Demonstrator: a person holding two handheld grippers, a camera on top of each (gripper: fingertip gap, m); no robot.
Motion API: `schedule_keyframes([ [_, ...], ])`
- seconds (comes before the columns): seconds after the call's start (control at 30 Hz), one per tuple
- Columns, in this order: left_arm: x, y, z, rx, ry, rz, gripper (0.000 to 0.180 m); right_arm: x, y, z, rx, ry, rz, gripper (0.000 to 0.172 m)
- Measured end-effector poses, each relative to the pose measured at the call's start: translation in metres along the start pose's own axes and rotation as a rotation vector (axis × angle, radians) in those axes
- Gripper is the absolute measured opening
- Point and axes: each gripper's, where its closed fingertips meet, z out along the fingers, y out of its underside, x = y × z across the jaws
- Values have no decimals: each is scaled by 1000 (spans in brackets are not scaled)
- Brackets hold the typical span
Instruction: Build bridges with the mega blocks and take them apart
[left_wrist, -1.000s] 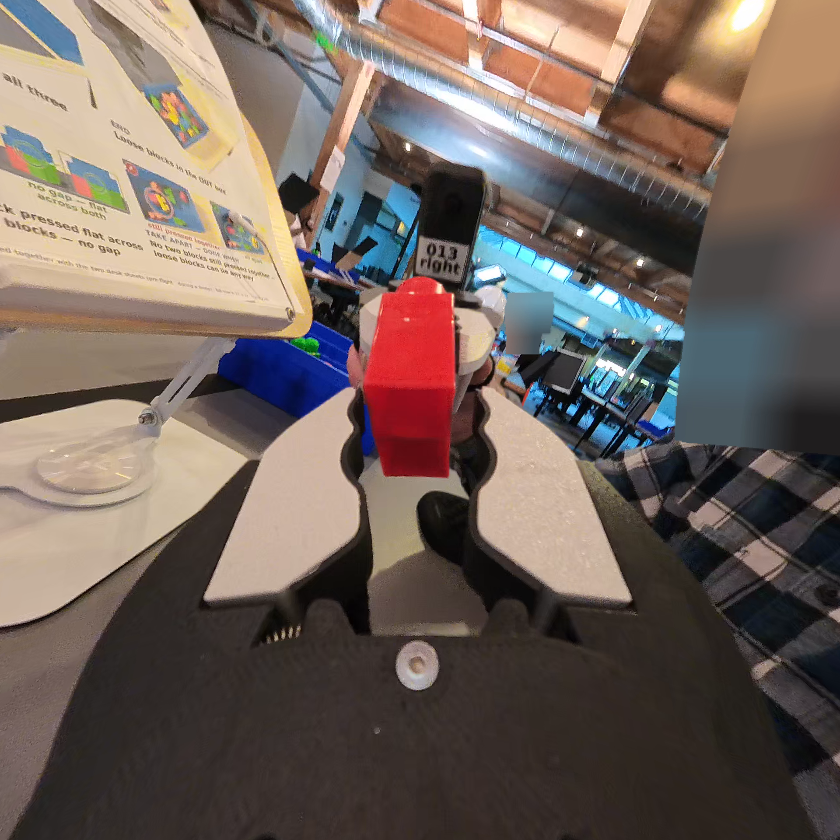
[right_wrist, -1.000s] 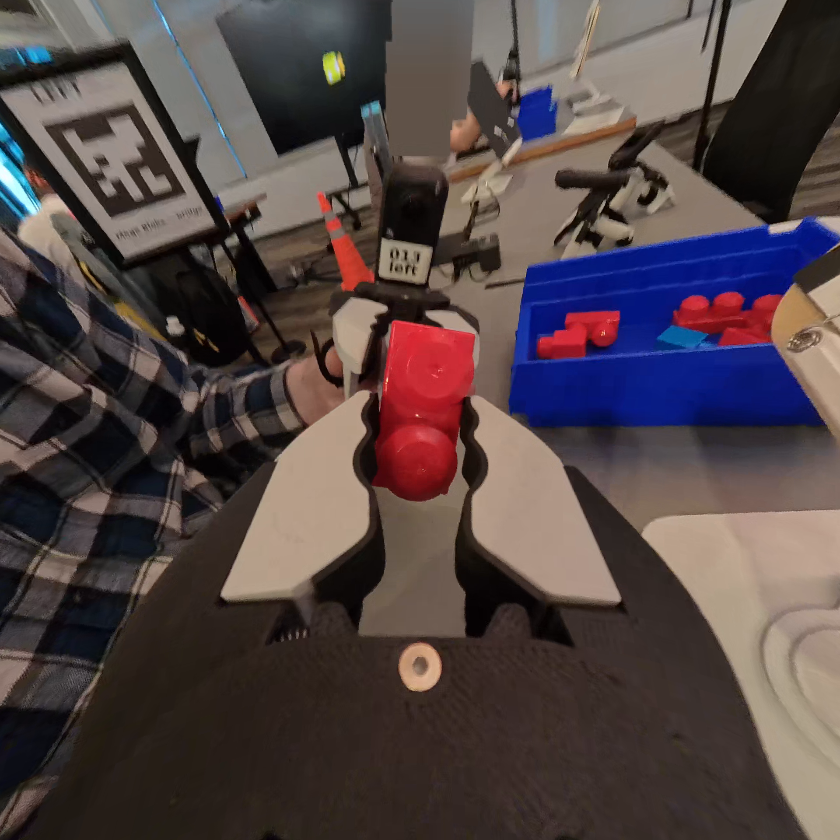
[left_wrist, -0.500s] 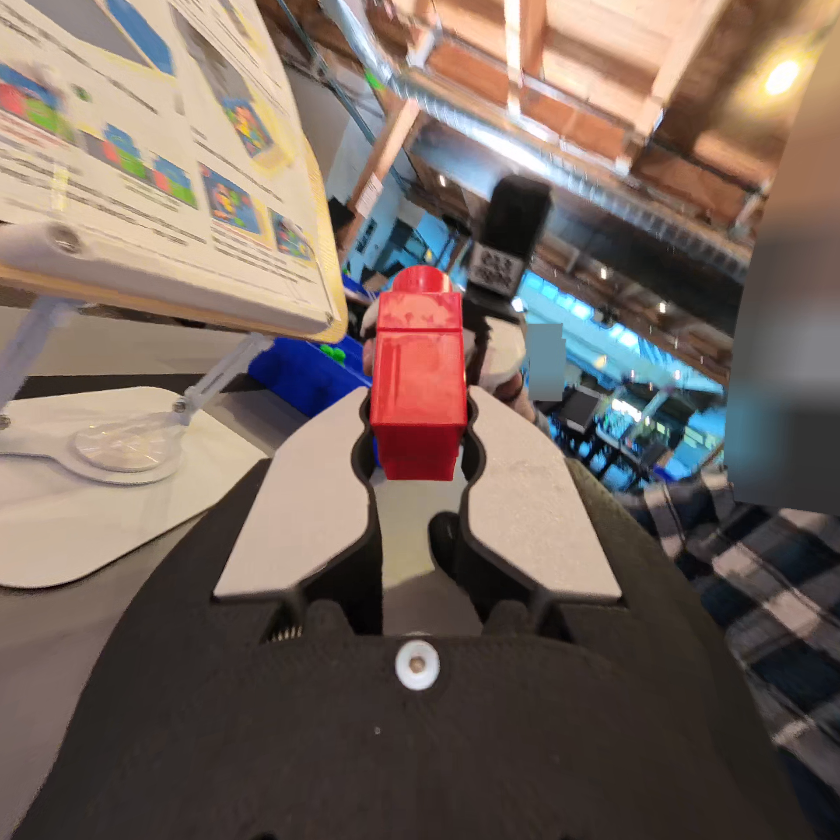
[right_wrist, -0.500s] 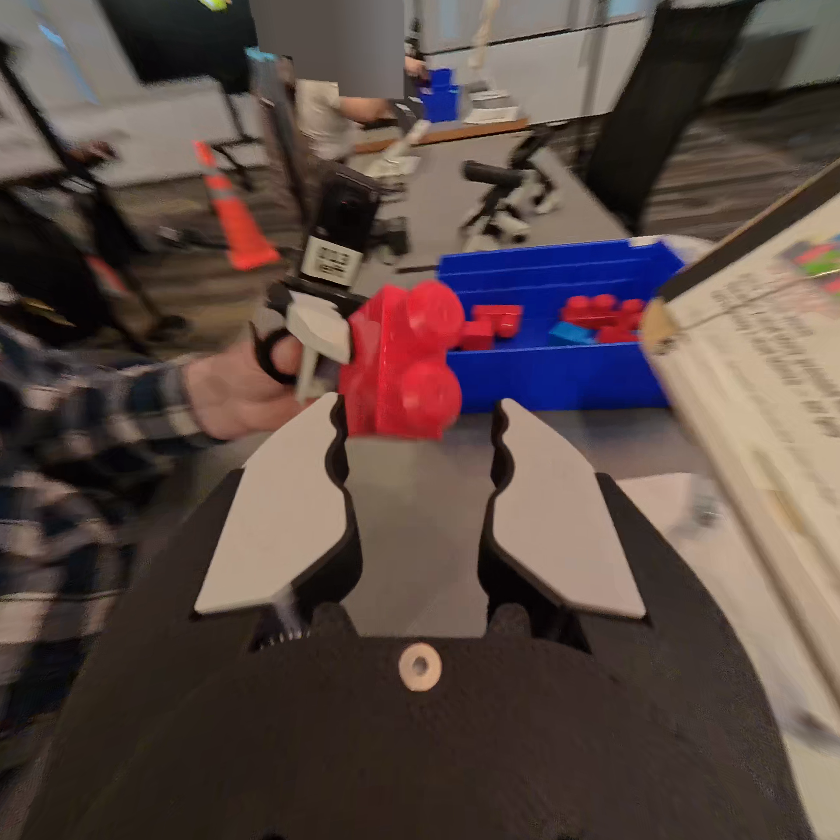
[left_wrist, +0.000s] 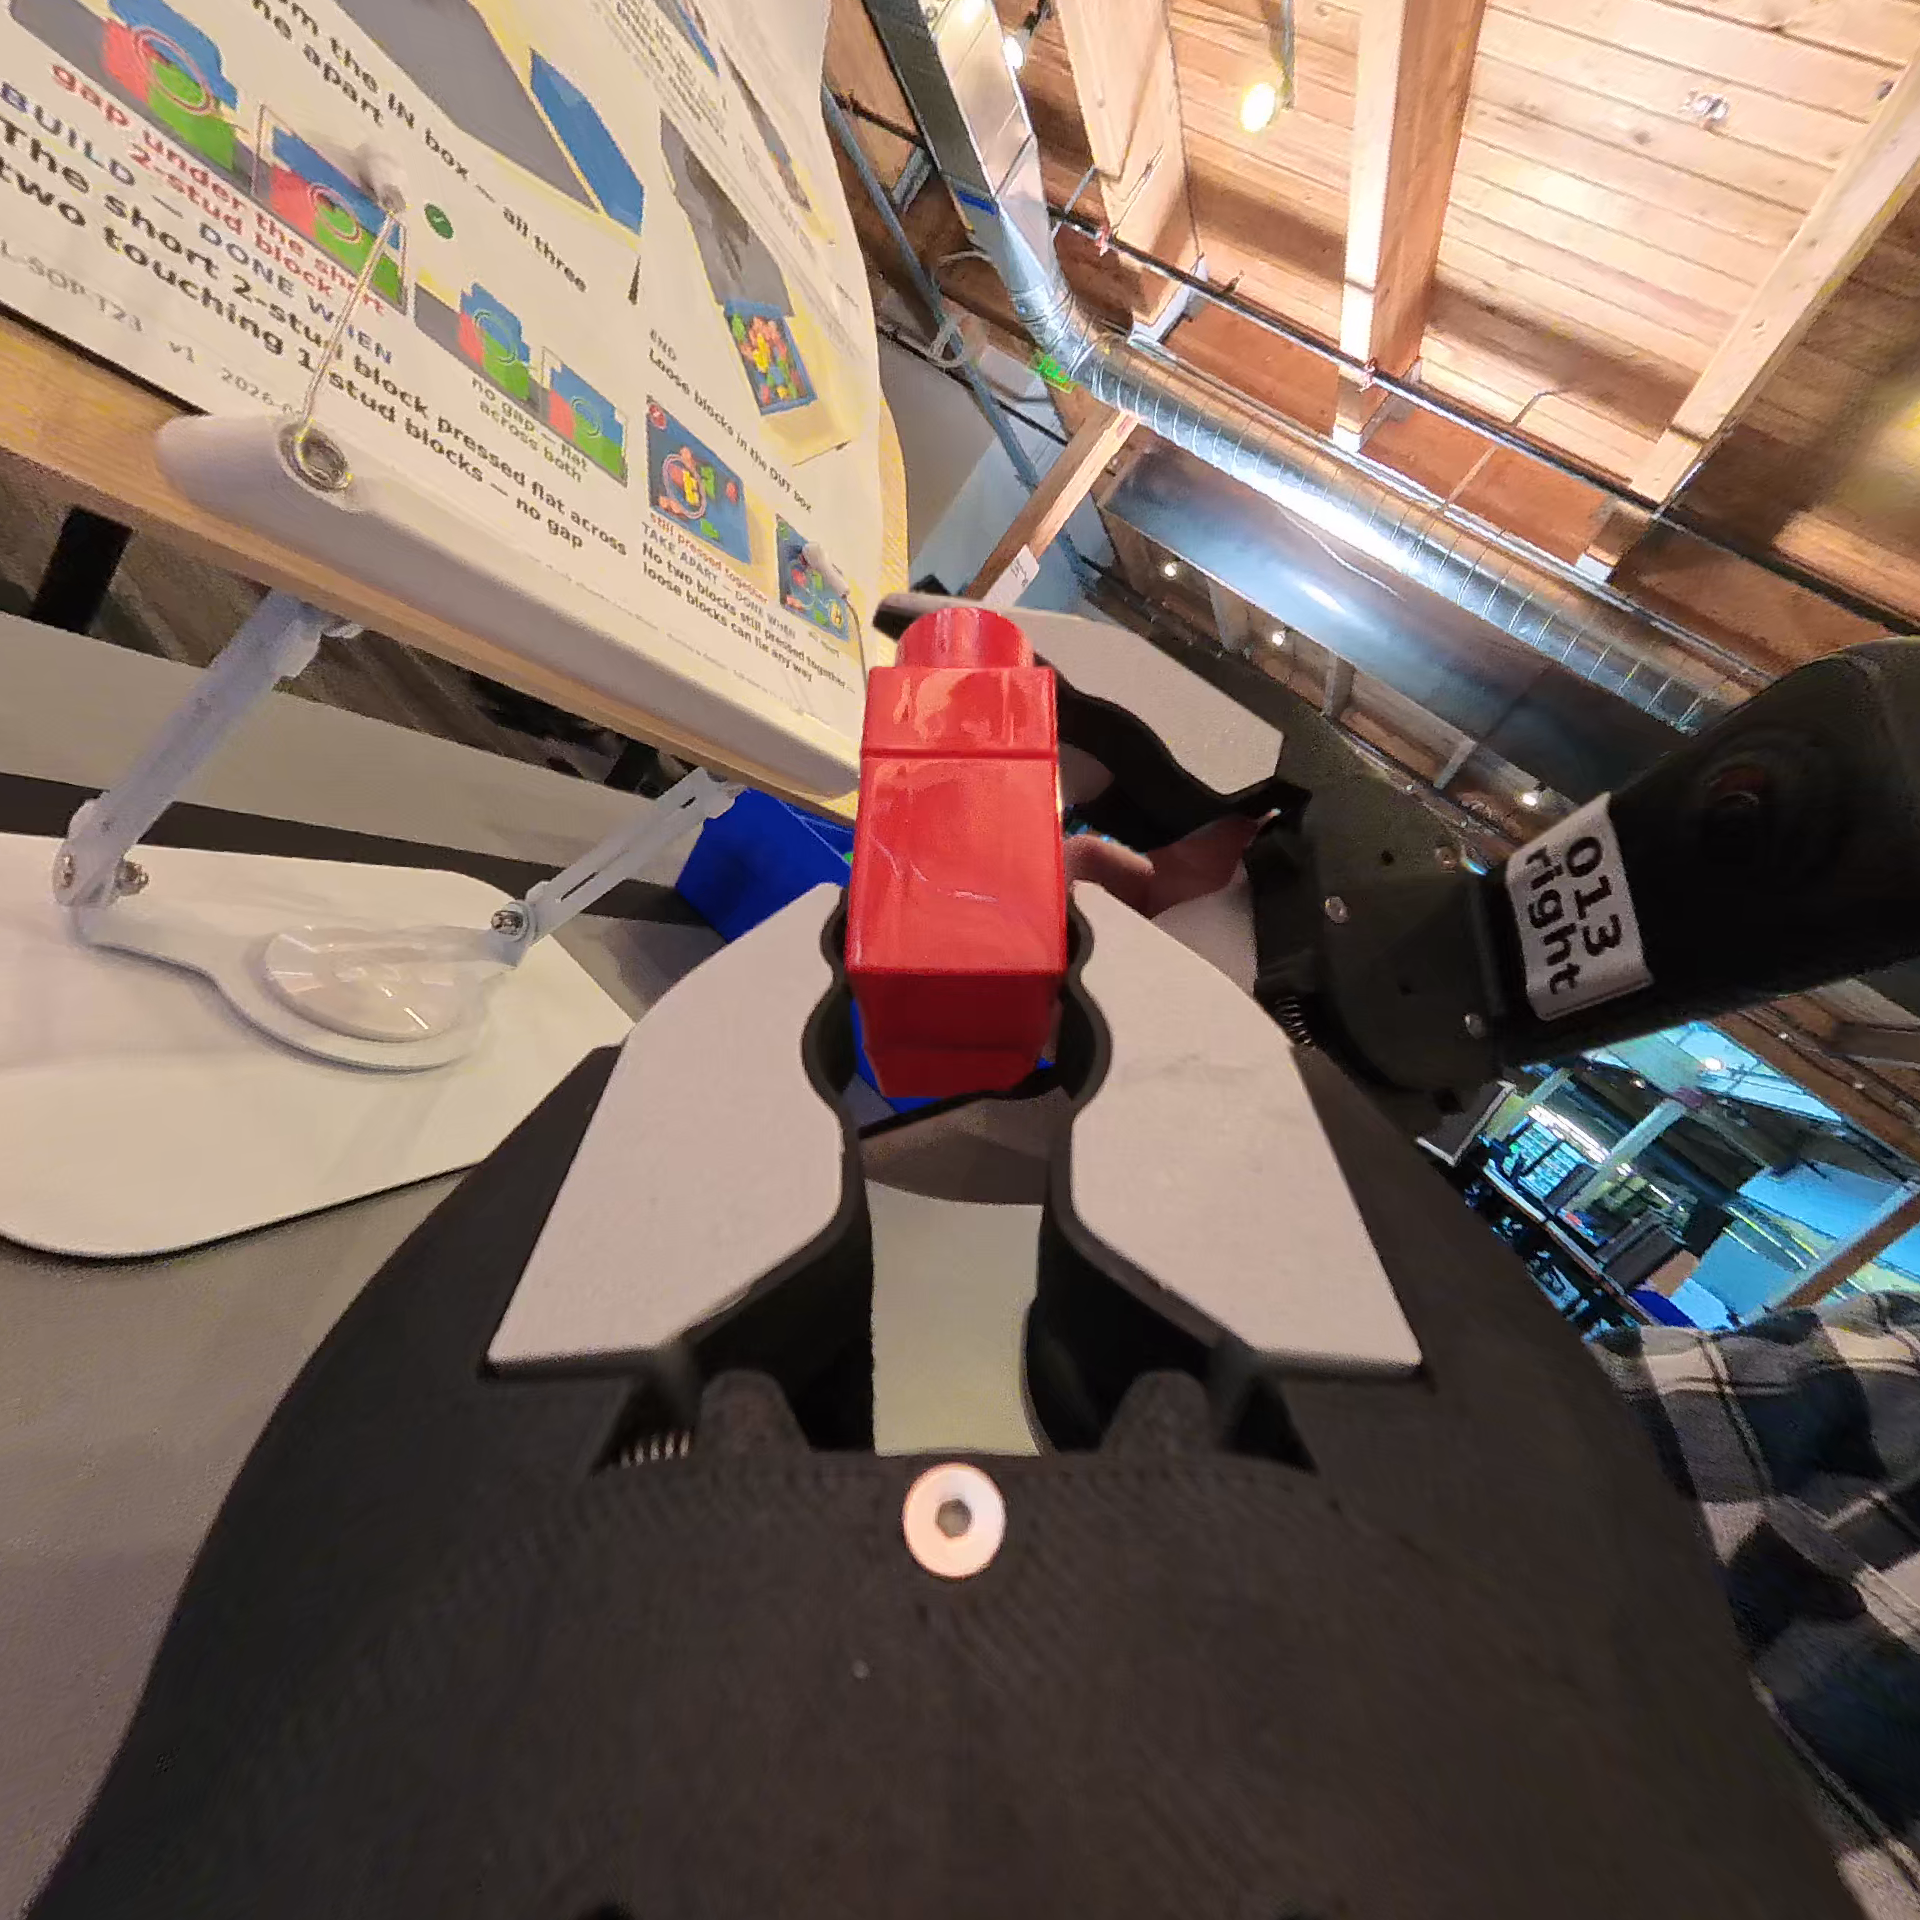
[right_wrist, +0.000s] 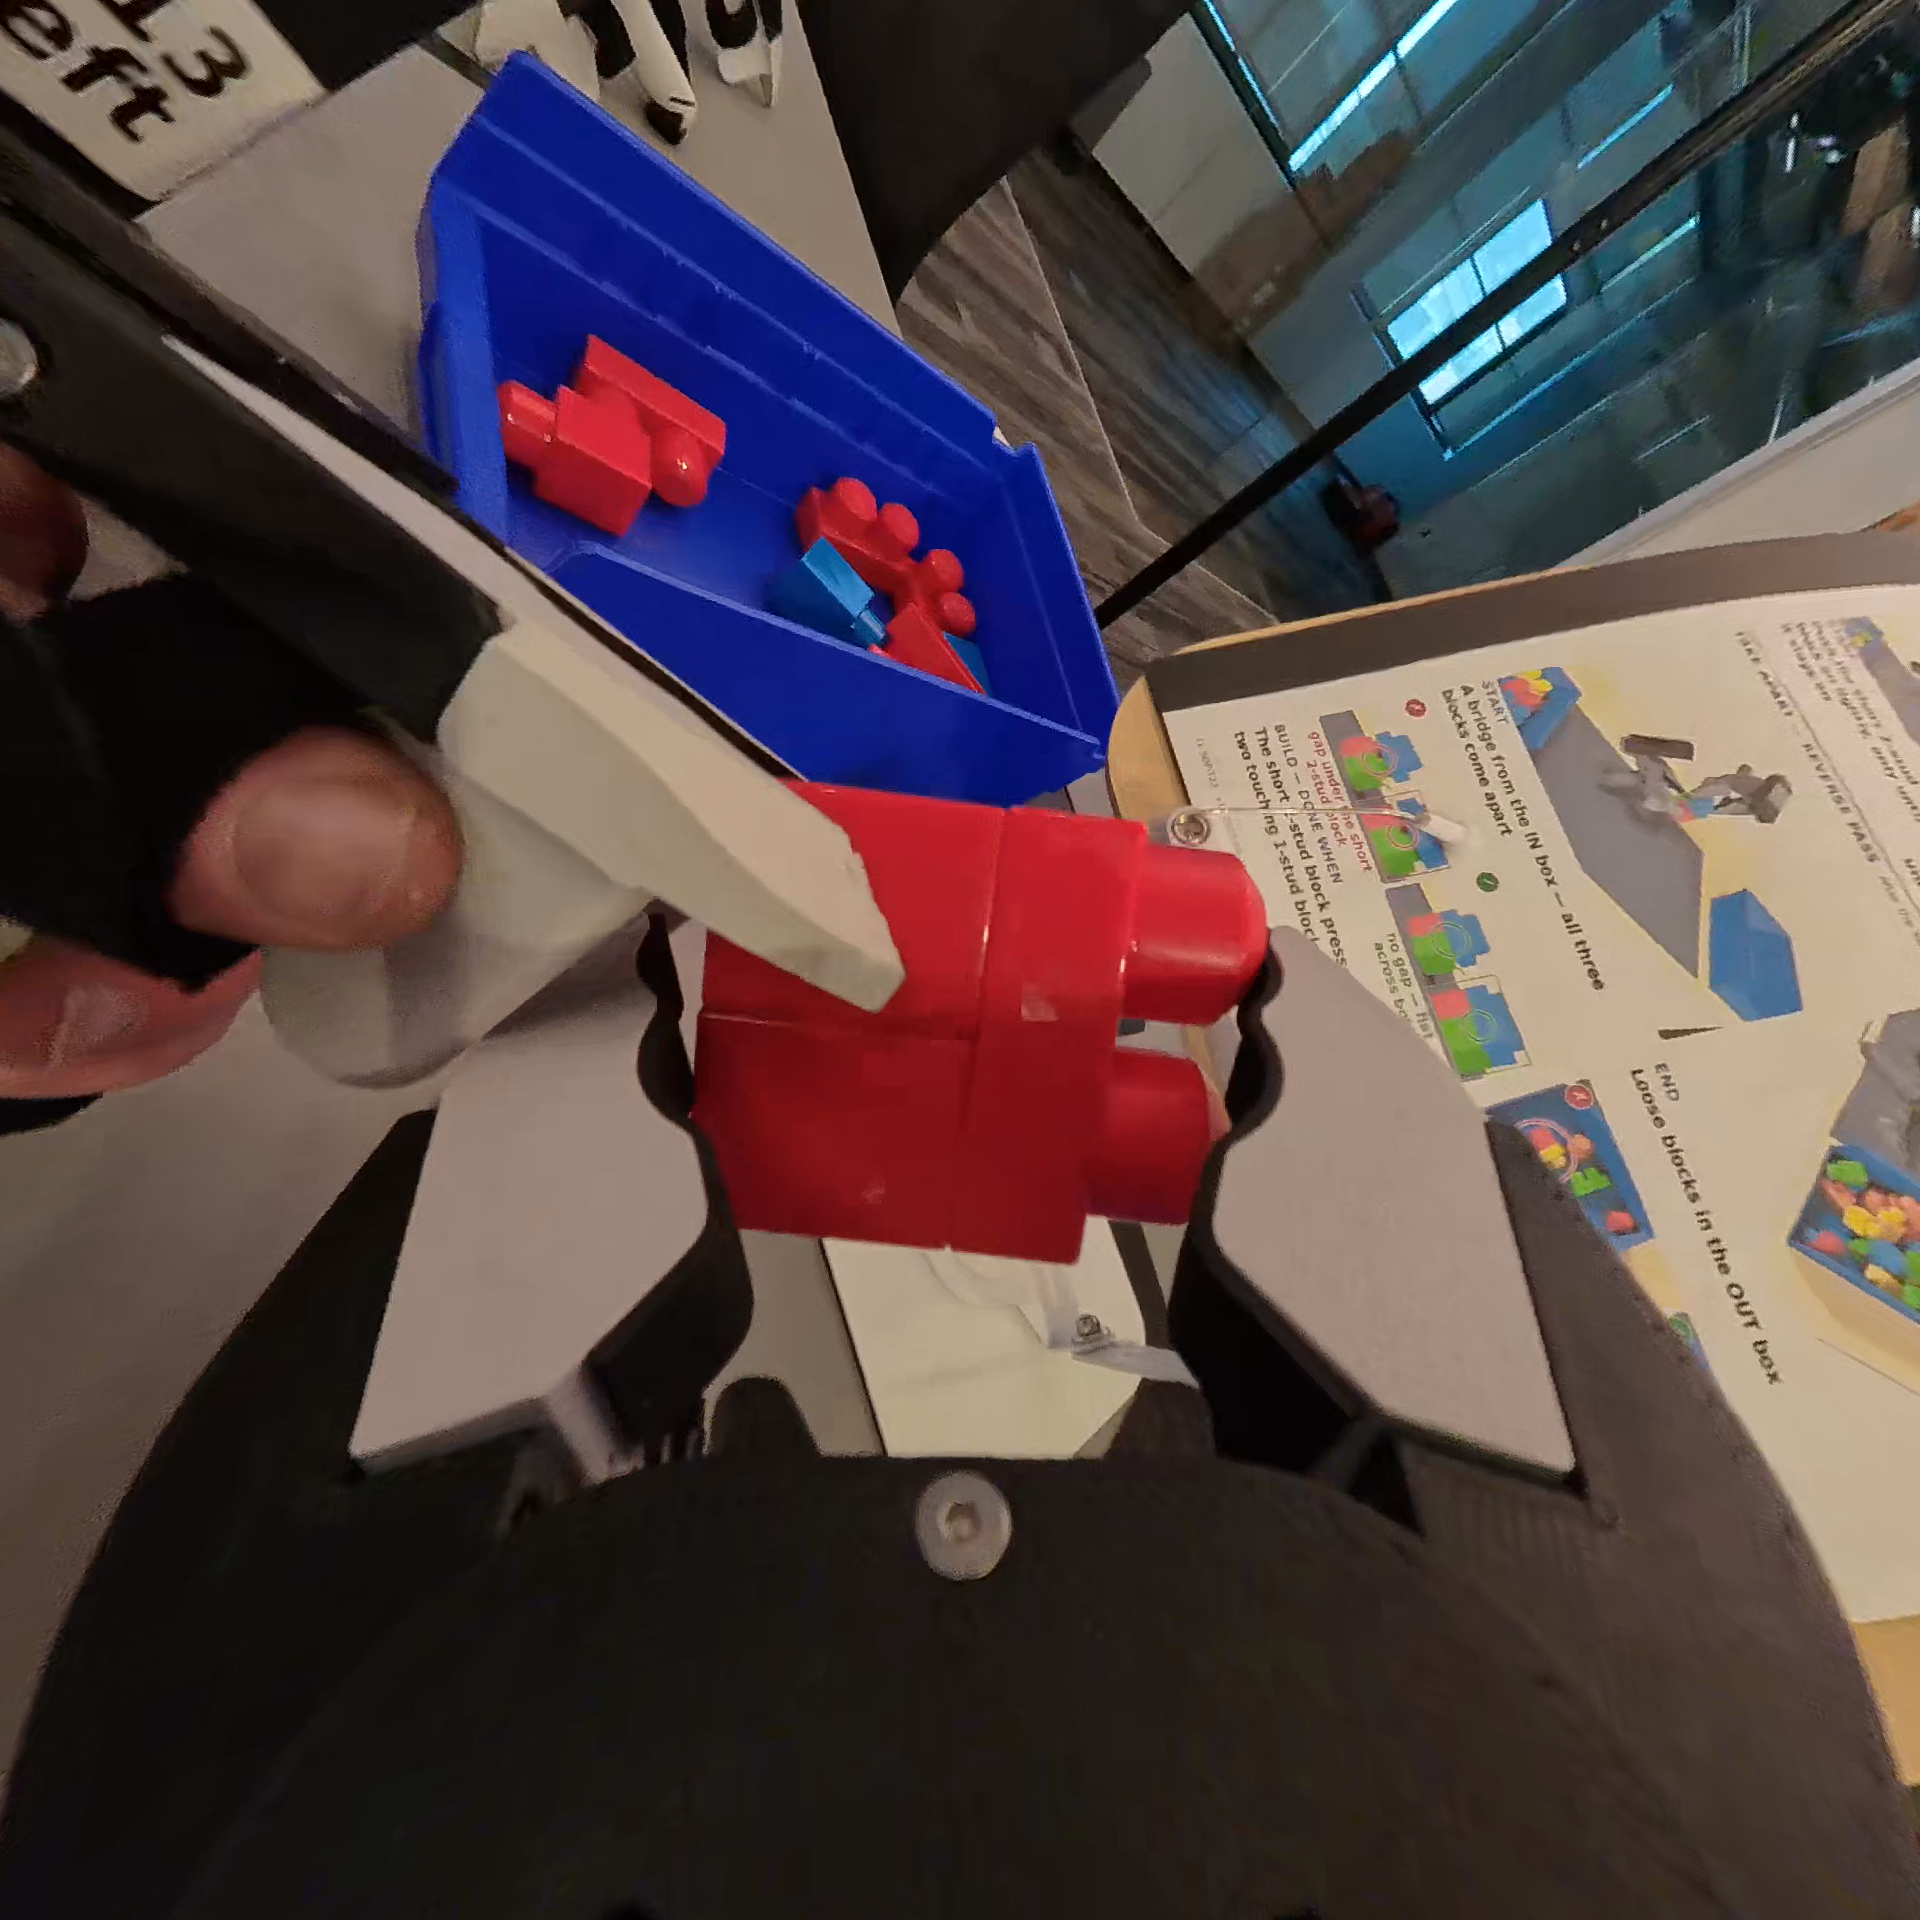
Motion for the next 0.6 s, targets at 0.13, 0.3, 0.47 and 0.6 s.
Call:
schedule_keyframes([
  [0.13, -4, 3, 1, 53, -37, 12, 34, -1, 9, 2, -58, 2, 12, 100],
  [0.3, 0, 4, 2, 53, -14, 38, 35, 0, 8, -1, -30, -17, -10, 99],
  [0.47, 8, -4, -2, -19, 31, 100, 40, 3, 21, -6, -64, -67, -221, 99],
  [0.6, 12, 5, 6, -173, 13, 170, 46, -8, 14, -10, -46, -87, -410, 98],
])
